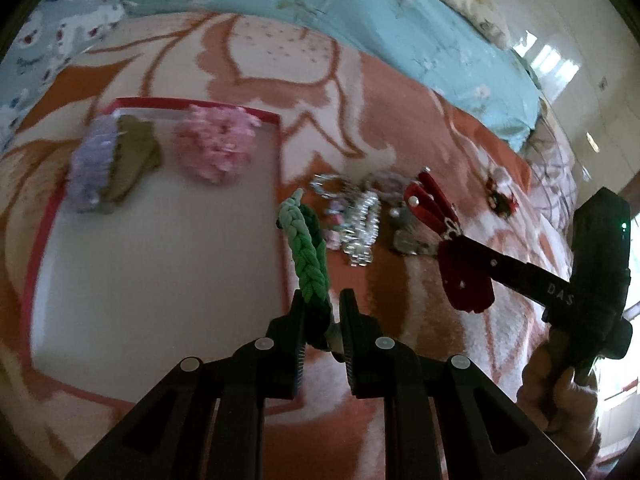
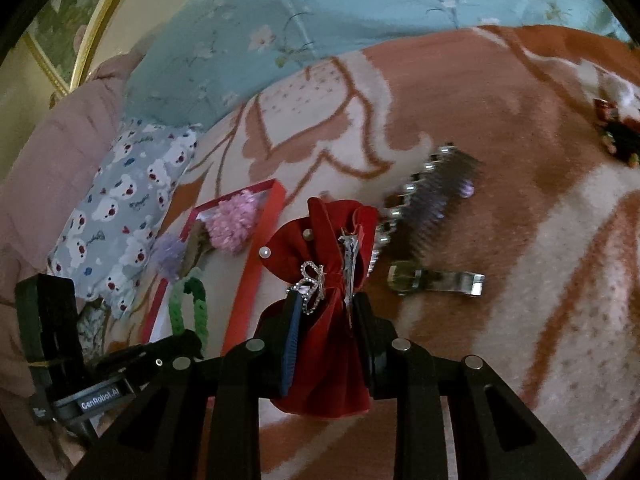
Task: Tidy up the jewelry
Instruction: 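Carry the green hair tie and red bow with both grippers into the box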
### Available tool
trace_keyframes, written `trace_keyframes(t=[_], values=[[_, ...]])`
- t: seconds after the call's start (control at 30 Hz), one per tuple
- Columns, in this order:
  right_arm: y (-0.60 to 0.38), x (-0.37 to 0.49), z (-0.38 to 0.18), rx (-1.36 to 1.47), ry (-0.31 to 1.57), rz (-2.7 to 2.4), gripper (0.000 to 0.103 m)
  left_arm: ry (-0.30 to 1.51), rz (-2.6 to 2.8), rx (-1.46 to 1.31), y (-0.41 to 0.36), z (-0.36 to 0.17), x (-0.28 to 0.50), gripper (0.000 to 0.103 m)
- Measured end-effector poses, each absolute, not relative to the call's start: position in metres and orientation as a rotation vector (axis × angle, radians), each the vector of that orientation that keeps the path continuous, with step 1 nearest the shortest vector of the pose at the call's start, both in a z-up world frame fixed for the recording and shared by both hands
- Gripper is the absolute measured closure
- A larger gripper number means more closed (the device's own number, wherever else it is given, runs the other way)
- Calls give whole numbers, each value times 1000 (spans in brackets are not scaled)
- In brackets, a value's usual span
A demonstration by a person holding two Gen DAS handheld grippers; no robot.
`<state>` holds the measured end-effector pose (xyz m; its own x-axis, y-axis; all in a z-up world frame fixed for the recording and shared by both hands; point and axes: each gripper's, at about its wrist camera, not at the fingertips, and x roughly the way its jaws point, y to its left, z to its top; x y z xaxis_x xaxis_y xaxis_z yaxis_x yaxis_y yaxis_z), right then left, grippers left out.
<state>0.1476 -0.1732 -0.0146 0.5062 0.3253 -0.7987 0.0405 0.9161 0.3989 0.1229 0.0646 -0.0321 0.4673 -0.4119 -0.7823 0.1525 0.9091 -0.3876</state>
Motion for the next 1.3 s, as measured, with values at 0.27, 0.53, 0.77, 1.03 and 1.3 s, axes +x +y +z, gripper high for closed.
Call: trace_keyframes(t=[0.27, 0.53, 0.77, 1.03, 1.3], values=[[-130, 164, -17, 355, 1051, 254, 77, 1028, -282, -310, 112, -29, 116, 88], [-89, 182, -21, 323, 1059, 321, 77, 1021, -245, -336, 136, -27, 116, 88], [-57, 200, -28, 296, 1078, 371, 77, 1032, -204, -356, 154, -35, 122, 88], [-25, 227, -63, 242, 1151, 376, 77, 1070, -159, -386, 170, -53, 149, 88], [-18, 247, -87, 218, 1199, 349, 77, 1115, -125, -408, 177, -73, 181, 88]])
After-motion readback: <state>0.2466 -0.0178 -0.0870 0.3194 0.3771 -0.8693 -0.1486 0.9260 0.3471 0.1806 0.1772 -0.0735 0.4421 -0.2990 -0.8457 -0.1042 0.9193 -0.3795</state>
